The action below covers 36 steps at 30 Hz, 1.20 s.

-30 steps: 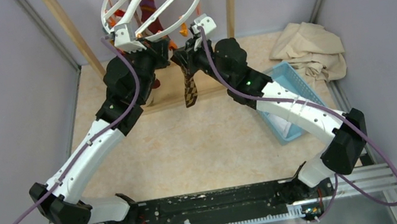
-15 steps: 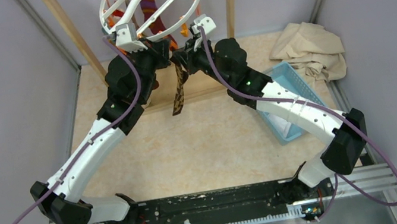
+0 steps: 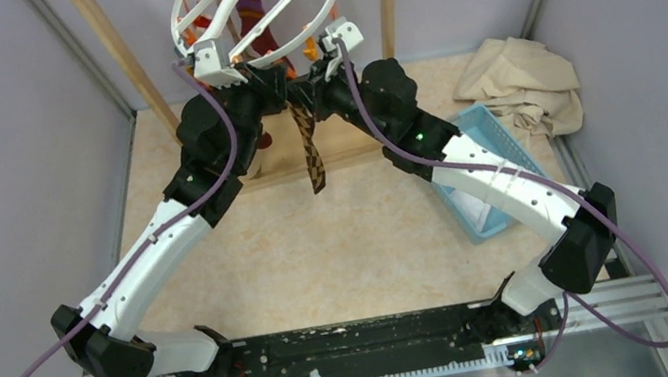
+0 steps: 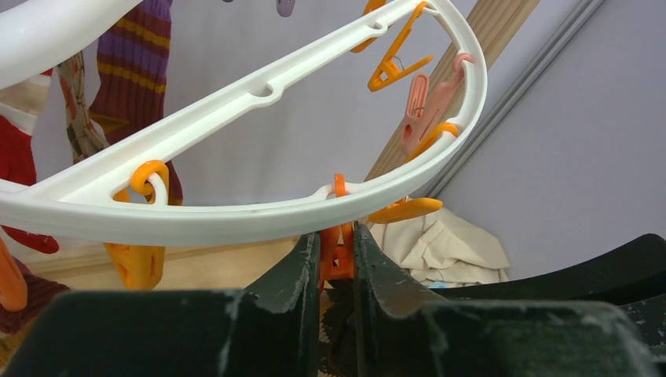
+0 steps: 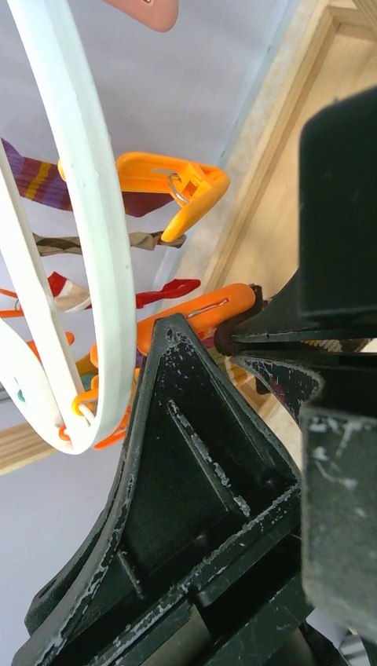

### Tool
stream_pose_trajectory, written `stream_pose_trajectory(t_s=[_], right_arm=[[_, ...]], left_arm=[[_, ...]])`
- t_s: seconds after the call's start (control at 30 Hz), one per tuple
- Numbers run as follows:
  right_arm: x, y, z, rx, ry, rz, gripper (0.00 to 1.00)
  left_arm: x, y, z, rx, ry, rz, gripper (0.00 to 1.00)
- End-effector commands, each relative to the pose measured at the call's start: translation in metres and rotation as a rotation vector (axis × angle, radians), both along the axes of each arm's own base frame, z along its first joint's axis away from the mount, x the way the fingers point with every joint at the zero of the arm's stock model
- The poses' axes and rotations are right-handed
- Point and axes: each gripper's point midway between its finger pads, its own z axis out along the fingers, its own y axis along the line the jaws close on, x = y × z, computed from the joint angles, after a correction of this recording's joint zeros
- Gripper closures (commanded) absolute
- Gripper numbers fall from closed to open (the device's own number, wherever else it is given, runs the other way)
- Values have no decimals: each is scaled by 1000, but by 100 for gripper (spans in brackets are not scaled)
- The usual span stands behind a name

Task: Clip the socks to the hanger
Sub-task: Clamp the sock onto the hanger.

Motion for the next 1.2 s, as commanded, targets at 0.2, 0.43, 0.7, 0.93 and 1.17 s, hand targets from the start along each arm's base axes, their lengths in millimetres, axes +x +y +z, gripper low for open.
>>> stream_pose_trajectory(t_s=[0.2, 0.43, 0.7, 0.93, 1.17], right_arm=[[-7, 5, 48, 85, -86, 25, 100], [-6, 4, 47, 85, -84, 15, 100], [-4, 2, 52, 90, -99, 2, 85], [-5, -4, 48, 101, -95, -17, 40], [-11, -25, 33, 106, -76, -74, 36]], left_arm=[[-4, 1, -3, 9, 1, -7, 61], [-6, 2, -1, 2, 3, -8, 53], [-10, 7, 3, -1, -5, -2, 36], [-18, 32, -15, 27, 22, 79, 33], [-22, 53, -34, 69, 52, 154, 29]])
